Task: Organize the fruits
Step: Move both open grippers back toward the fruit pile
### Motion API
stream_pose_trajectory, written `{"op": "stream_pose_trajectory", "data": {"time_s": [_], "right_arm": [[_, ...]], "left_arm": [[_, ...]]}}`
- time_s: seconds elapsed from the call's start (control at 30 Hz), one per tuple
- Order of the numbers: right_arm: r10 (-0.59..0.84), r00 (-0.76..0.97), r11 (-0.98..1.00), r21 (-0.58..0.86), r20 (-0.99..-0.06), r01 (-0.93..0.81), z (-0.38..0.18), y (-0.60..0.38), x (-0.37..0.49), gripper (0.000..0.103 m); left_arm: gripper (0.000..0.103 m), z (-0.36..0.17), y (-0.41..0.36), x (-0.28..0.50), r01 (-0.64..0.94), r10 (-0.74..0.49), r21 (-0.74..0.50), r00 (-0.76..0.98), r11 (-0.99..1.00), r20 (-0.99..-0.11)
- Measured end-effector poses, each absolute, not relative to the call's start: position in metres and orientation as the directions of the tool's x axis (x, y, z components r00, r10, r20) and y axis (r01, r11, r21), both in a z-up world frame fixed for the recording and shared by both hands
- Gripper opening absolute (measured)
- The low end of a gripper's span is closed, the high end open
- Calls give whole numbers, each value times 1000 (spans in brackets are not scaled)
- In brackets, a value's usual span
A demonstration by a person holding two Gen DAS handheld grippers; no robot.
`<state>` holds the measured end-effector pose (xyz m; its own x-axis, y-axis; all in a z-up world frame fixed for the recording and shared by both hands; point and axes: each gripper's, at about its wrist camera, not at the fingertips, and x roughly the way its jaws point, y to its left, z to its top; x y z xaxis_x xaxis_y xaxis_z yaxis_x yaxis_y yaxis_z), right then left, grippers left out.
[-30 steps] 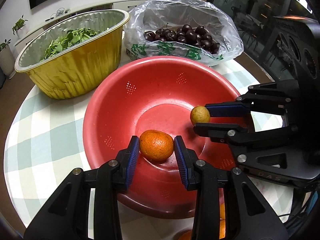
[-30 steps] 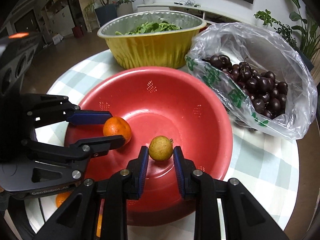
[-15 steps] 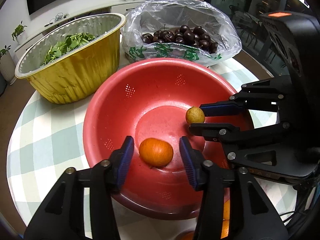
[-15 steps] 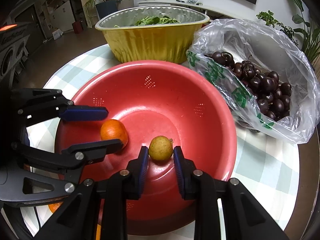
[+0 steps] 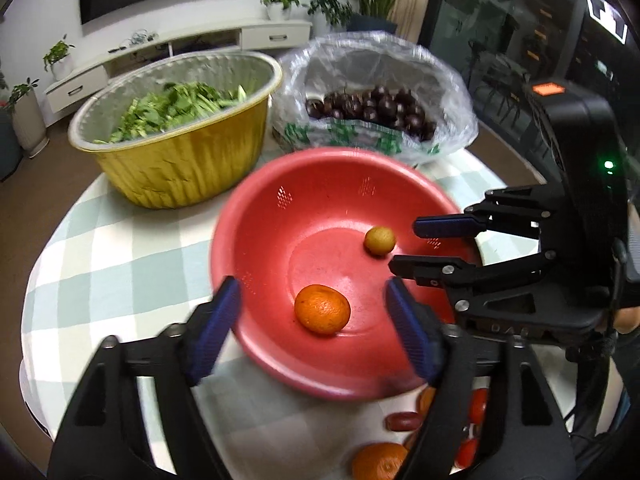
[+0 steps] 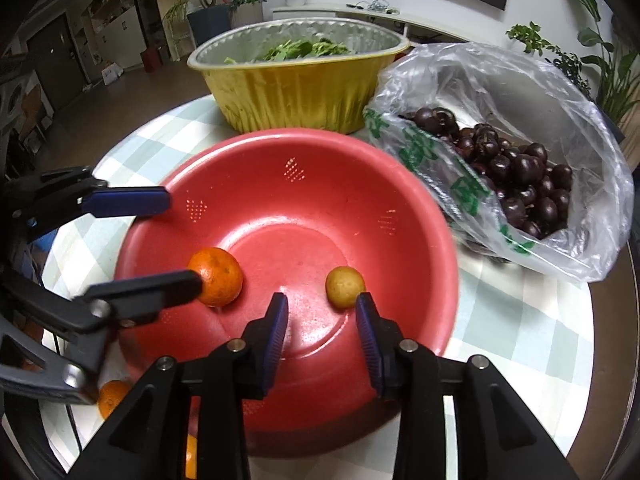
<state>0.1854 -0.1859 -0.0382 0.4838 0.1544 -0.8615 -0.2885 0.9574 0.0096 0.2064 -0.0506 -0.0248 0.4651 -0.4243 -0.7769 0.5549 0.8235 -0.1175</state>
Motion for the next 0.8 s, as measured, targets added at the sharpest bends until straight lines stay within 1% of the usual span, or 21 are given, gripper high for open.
{"op": "stream_pose_trajectory", "data": {"time_s": [0.03,0.07,0.2,0.3,0.43,0.53,0.73,0.8], "right_arm": [[161,491,959,19,-856,-281,-34,-189,182,43],[167,498,961,28,-851,-275,-31,-192,179,48],[221,527,962,95,-821,-255,-16,-205,156,65],[241,557,961,117,-795,-249,-7,-211,129,73],[254,590,960,125,-766,-251,-3,-215,82,73],[254,597,960,126,-761,-248,-6,-215,44,73],[291,563,954,188,-774,-235,-22,-209,-17,73],[320,535,945,221,-782,-242,-26,-202,-29,73]], "left_arm": [[80,-21,-46,201,551,-431,-123,473,825,-768],[81,-18,-43,197,548,-435,-128,477,826,-764],[95,-13,-22,171,526,-466,-178,486,831,-739],[102,-12,-7,148,507,-480,-210,490,836,-727],[103,-13,10,110,490,-487,-219,527,844,-697],[103,-16,15,80,503,-477,-186,547,844,-688],[103,-36,14,32,523,-430,-144,480,840,-764],[103,-43,17,23,506,-425,-160,466,848,-776]]}}
